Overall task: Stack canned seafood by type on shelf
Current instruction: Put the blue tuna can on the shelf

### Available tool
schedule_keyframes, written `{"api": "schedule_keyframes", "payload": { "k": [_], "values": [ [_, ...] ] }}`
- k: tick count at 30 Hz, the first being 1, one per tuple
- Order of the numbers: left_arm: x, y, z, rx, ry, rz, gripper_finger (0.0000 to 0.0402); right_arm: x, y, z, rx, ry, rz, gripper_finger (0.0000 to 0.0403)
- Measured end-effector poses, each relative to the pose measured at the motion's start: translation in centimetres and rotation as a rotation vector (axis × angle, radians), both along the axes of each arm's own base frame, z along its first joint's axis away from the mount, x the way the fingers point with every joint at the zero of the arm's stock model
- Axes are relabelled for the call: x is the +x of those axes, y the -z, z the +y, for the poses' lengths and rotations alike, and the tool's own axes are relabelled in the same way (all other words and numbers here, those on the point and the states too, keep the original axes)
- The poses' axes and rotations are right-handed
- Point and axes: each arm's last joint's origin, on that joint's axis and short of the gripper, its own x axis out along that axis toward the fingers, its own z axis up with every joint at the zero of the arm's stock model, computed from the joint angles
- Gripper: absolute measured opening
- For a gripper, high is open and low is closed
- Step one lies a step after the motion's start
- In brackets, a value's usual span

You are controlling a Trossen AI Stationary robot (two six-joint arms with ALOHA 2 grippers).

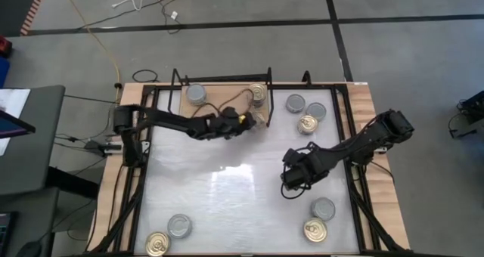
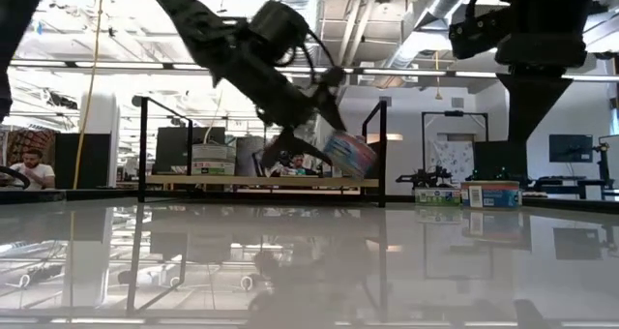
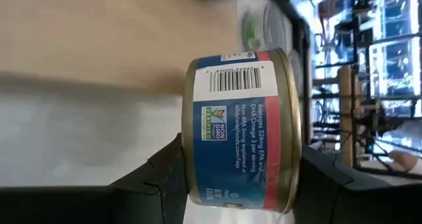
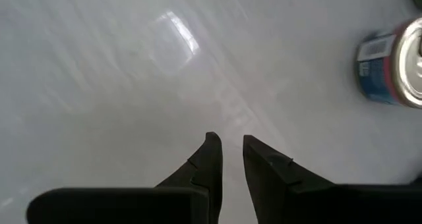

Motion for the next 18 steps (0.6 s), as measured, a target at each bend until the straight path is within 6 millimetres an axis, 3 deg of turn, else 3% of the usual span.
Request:
{"api": "schedule_keyframes", "payload": {
  "k": [5,18],
  "values": [
    [1.2,-0.6,1.3,0.035,-0.046,-0.028,0.0194,-0.4,-0.1,-0.1,-0.018,-0.016,0.039,0.0095],
    [0.8,-0.5,3.0,0.058,-0.114,-0.003,0.0194,-0.8,-0.2,-0.7,-0.055,-0.009,0.091,0.0095]
  ]
}}
